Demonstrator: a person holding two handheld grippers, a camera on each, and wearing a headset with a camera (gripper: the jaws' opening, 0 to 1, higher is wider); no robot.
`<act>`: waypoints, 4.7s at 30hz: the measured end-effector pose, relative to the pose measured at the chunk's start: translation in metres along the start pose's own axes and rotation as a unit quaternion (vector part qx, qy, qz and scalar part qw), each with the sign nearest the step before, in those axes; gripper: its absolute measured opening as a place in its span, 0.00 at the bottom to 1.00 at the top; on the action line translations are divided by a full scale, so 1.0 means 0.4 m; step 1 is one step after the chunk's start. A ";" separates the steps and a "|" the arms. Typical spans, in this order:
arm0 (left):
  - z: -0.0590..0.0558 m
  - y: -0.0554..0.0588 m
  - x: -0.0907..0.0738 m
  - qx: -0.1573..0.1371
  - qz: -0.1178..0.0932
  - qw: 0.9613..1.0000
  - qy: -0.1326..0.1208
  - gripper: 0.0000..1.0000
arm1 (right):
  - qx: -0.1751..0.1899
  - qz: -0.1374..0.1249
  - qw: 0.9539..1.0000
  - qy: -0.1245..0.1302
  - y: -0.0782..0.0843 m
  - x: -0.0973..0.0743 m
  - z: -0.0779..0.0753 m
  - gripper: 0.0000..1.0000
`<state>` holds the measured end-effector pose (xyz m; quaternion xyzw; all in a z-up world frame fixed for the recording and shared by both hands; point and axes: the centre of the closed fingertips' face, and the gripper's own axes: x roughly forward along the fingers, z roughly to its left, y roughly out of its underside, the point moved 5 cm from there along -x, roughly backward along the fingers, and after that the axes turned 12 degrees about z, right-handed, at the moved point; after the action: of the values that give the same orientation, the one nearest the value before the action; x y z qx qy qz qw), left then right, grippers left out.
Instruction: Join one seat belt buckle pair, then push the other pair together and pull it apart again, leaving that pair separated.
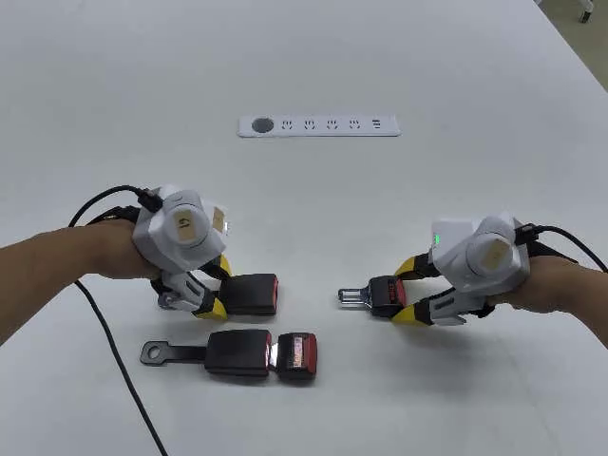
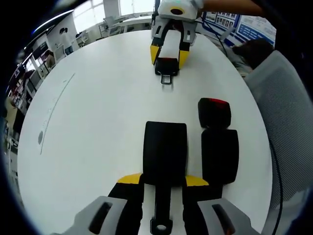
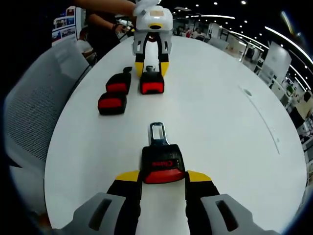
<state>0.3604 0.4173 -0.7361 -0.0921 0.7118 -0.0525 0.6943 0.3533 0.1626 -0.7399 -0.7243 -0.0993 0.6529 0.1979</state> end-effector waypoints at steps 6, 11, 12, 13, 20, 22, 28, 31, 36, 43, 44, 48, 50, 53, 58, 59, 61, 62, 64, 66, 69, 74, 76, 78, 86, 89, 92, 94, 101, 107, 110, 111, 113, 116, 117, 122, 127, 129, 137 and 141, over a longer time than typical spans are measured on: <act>0.003 0.001 0.000 -0.002 0.005 1.000 -0.001 0.31 | -0.002 0.001 1.000 0.002 0.001 0.001 -0.004 0.31; 0.004 0.002 0.000 -0.011 0.000 1.000 -0.002 0.31 | -0.004 0.002 1.000 0.006 0.001 0.000 -0.006 0.31; 0.003 0.001 -0.001 -0.012 0.000 1.000 -0.002 0.31 | -0.004 0.002 1.000 0.006 0.000 0.000 -0.006 0.31; 0.003 0.000 -0.001 -0.012 0.001 1.000 -0.002 0.31 | -0.003 0.001 1.000 0.007 -0.001 0.000 -0.007 0.30; 0.001 -0.001 0.001 -0.020 0.004 1.000 0.001 0.31 | -0.004 -0.001 1.000 0.008 -0.011 0.001 -0.003 0.30; 0.002 -0.001 0.001 -0.020 0.006 1.000 0.001 0.31 | -0.003 -0.001 1.000 0.007 -0.012 0.001 -0.005 0.30; 0.003 0.000 0.002 -0.025 0.006 1.000 0.001 0.31 | -0.002 -0.001 1.000 0.008 -0.019 0.007 -0.003 0.31; 0.001 -0.001 0.001 -0.030 0.002 1.000 0.001 0.31 | -0.002 -0.003 1.000 0.009 -0.026 0.009 -0.004 0.31; 0.001 -0.002 0.000 -0.029 0.003 1.000 0.001 0.31 | -0.002 -0.006 1.000 0.008 -0.039 0.018 -0.005 0.31; 0.004 0.001 0.003 -0.024 0.009 1.000 0.002 0.31 | -0.002 -0.012 1.000 0.006 -0.067 0.030 0.000 0.31; 0.004 0.002 0.004 -0.024 0.009 1.000 0.002 0.31 | -0.002 -0.013 1.000 0.006 -0.070 0.032 -0.001 0.31; 0.004 0.001 0.004 -0.026 0.008 1.000 0.002 0.31 | -0.002 -0.016 1.000 0.007 -0.086 0.036 0.006 0.31; 0.004 0.002 0.004 -0.027 0.007 1.000 0.002 0.31 | -0.002 -0.017 1.000 0.006 -0.088 0.042 -0.003 0.31; 0.002 0.000 0.003 -0.026 0.009 1.000 0.002 0.31 | -0.003 -0.017 1.000 0.006 -0.093 0.046 0.002 0.31; 0.001 -0.001 0.002 -0.026 0.010 1.000 0.003 0.31 | -0.003 -0.020 1.000 0.006 -0.104 0.055 0.004 0.31; 0.001 -0.001 0.002 -0.026 0.010 1.000 0.003 0.31 | -0.004 -0.020 1.000 0.006 -0.108 0.056 0.005 0.31; 0.002 0.000 0.002 -0.026 0.010 1.000 0.003 0.31 | -0.003 -0.021 1.000 0.006 -0.111 0.058 0.005 0.31; 0.002 0.000 0.002 -0.026 0.010 1.000 0.003 0.31 | -0.004 -0.021 1.000 0.006 -0.115 0.060 0.006 0.31; 0.001 -0.001 0.002 -0.027 0.010 1.000 0.003 0.31 | -0.005 -0.022 1.000 0.006 -0.121 0.061 0.011 0.31; 0.001 -0.001 0.001 -0.027 0.009 1.000 0.003 0.31 | -0.006 -0.023 1.000 0.006 -0.126 0.063 0.010 0.31; 0.002 0.000 0.002 -0.027 0.010 1.000 0.003 0.31 | -0.008 -0.024 1.000 0.005 -0.136 0.063 0.019 0.31; 0.000 -0.002 0.001 -0.028 0.009 1.000 0.003 0.31 | -0.010 -0.027 1.000 0.003 -0.150 0.068 0.021 0.31; 0.000 -0.002 0.000 -0.027 0.009 1.000 0.003 0.31 | -0.010 -0.027 1.000 0.002 -0.155 0.068 0.028 0.31; -0.001 -0.003 -0.001 -0.027 0.009 1.000 0.003 0.31 | -0.011 -0.027 1.000 0.002 -0.161 0.070 0.025 0.31; -0.002 -0.003 -0.001 -0.029 0.007 1.000 0.002 0.31 | -0.016 -0.028 0.999 0.002 -0.180 0.076 0.027 0.31; 0.000 0.000 0.000 -0.029 0.007 1.000 0.002 0.31 | -0.017 -0.029 0.999 0.001 -0.186 0.080 0.029 0.31; 0.003 0.002 0.001 -0.030 0.006 1.000 0.003 0.31 | -0.018 -0.029 0.999 0.001 -0.194 0.085 0.031 0.31; 0.003 0.002 0.001 -0.030 0.005 1.000 0.002 0.31 | -0.017 -0.030 0.999 0.000 -0.198 0.086 0.035 0.31; -0.001 0.000 0.001 -0.031 0.003 1.000 0.002 0.31 | -0.017 -0.035 0.999 0.001 -0.213 0.092 0.041 0.31; 0.001 0.002 0.002 -0.032 0.003 0.999 0.002 0.31 | -0.015 -0.036 0.999 0.004 -0.216 0.100 0.038 0.30; 0.003 0.004 0.004 -0.037 0.001 0.999 0.000 0.31 | -0.014 -0.034 0.999 0.005 -0.219 0.098 0.040 0.30; 0.003 0.004 0.004 -0.040 0.000 0.999 0.000 0.31 | -0.012 -0.034 0.999 0.004 -0.218 0.096 0.040 0.30; 0.001 0.003 0.003 -0.041 -0.001 0.999 -0.002 0.31 | -0.007 -0.035 0.999 0.001 -0.217 0.098 0.038 0.30; 0.001 0.002 0.003 -0.043 0.002 0.999 -0.002 0.31 | -0.006 -0.034 0.999 0.001 -0.216 0.101 0.037 0.30; 0.001 0.002 0.003 -0.042 0.003 0.999 -0.003 0.31 | -0.007 -0.034 0.999 0.001 -0.216 0.101 0.039 0.29; 0.001 0.000 0.003 -0.038 0.003 0.999 -0.003 0.30 | -0.003 -0.033 0.999 0.000 -0.221 0.102 0.044 0.29; 0.000 -0.001 0.002 -0.040 0.002 0.999 -0.004 0.30 | 0.002 -0.032 0.999 0.000 -0.227 0.105 0.044 0.29; -0.001 -0.001 0.002 -0.039 0.004 0.999 -0.005 0.30 | 0.004 -0.032 0.999 0.001 -0.227 0.106 0.047 0.28; -0.002 -0.002 0.004 -0.039 0.005 0.999 -0.006 0.30 | 0.010 -0.037 0.999 0.001 -0.253 0.113 0.058 0.28; -0.001 -0.001 0.006 -0.039 0.004 0.999 -0.006 0.30 | 0.007 -0.035 0.999 0.000 -0.253 0.114 0.055 0.28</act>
<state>0.3599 0.4163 -0.7385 -0.1166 0.7096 -0.0209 0.6946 0.3490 0.2756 -0.7405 -0.7191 -0.1195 0.6462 0.2259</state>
